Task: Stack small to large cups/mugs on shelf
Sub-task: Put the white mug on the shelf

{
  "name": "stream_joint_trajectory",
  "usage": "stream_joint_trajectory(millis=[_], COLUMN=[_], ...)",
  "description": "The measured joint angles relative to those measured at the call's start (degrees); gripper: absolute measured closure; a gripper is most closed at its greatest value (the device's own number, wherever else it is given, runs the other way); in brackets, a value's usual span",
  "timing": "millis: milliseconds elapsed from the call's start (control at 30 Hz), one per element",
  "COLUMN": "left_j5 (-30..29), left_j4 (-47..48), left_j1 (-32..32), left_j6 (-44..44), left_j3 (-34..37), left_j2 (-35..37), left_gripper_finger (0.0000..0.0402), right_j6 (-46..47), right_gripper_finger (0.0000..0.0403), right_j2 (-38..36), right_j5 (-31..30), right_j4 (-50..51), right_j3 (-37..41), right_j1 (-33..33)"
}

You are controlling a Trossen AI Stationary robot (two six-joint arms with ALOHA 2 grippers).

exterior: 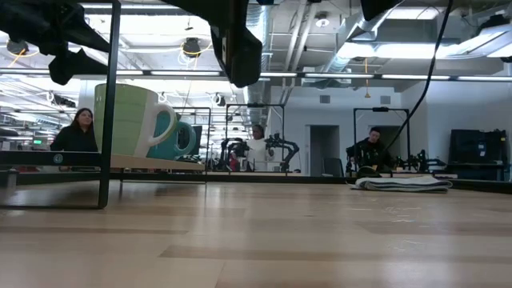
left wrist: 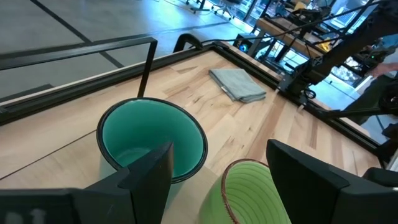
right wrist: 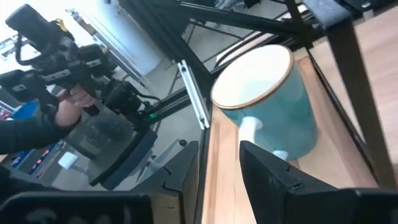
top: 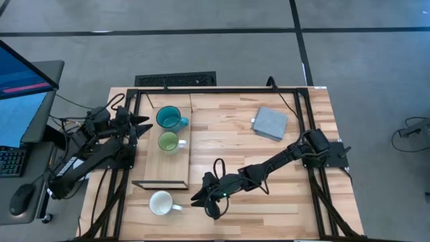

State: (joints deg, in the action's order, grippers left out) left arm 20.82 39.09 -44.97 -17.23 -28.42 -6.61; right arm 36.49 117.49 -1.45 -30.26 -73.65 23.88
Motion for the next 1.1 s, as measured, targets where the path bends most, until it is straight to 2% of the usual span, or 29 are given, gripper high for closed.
stream_joint_trajectory(millis=[167, 467, 733, 867, 1100], left_j5=[0.0, -0.1, -0.1, -0.1, -0.2], left_j4=[0.0, 0.0, 0.0, 0.0, 0.0], left_j1=[0.0, 0.0, 0.0, 0.0, 0.0], left_j6=[0.0, 0.0, 0.0, 0.0, 0.1], left_j3=[0.0, 0.0, 0.0, 0.0, 0.0], left_j2=[0.0, 0.0, 0.0, 0.0, 0.0], left_gripper_finger=[0.0154, 0.0154, 0.0154, 0.0154, 0.0154], right_j6=[0.2, 0.5, 14.7, 11.4, -2.2], right_gripper_finger=[0.0249, 0.0174, 0.0159, 0.0159, 0.0159], right_j2=[0.0, 0.0, 0.0, -0.1, -0.2], right_j5=[0.0, 0.0, 0.1, 1.9, -2.0], right_j4=[2.2, 3.1, 2.9, 8.7, 29.1], right_j3=[0.0, 0.0, 0.0, -0.7, -9.7], right_j1=[0.0, 0.0, 0.1, -0.4, 0.1])
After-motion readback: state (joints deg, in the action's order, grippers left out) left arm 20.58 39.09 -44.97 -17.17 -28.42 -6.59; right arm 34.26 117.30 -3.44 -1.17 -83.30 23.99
